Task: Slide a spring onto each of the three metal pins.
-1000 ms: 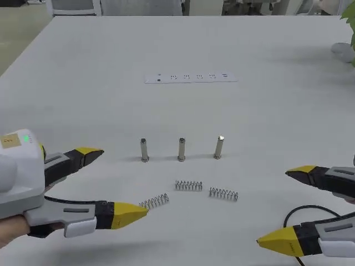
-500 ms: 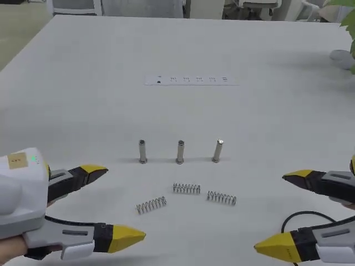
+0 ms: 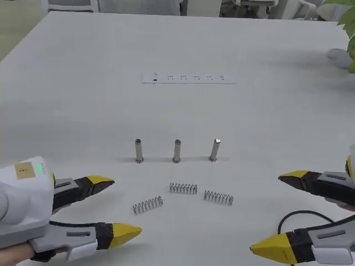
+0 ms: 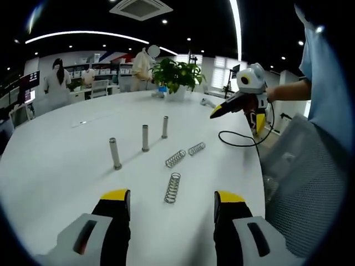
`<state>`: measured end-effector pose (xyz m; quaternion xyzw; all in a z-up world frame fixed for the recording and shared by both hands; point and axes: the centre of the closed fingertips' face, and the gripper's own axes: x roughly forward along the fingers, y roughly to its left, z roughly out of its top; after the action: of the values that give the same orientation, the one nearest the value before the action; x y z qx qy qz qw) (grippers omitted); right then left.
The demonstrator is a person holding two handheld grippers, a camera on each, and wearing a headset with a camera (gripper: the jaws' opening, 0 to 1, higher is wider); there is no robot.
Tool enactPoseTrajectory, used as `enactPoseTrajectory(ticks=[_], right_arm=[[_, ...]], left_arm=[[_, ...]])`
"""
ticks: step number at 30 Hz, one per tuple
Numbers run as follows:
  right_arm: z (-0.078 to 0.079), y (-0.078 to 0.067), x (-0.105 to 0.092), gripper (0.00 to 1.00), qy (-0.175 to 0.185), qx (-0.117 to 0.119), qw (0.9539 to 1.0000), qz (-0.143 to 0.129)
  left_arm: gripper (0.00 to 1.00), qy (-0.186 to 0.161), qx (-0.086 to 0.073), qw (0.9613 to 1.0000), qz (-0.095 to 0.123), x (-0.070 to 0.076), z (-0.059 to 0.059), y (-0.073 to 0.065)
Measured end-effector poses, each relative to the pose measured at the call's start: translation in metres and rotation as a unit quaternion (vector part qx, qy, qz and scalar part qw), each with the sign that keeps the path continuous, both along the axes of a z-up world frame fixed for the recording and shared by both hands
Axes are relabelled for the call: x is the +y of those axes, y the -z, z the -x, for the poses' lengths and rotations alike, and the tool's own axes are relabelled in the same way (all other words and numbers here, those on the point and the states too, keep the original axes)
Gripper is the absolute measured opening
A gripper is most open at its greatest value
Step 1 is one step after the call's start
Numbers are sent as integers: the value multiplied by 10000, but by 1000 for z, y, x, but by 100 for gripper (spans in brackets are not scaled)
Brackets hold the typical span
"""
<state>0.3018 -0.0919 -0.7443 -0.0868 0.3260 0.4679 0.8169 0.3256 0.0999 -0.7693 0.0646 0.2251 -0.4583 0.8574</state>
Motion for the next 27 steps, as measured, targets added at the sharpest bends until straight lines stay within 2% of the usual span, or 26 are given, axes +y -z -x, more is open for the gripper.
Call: enactPoseTrajectory(ticks=[13,27], right_arm=[[-1,-1,2,94,-10,-25,10000,-23],[-6,-3,4,100,52,-111,9999,-121]], left_arm=[[32,35,-56,9998,-209,0,-1,15],[20,72,-47,9995,-288,-4,-5,22]])
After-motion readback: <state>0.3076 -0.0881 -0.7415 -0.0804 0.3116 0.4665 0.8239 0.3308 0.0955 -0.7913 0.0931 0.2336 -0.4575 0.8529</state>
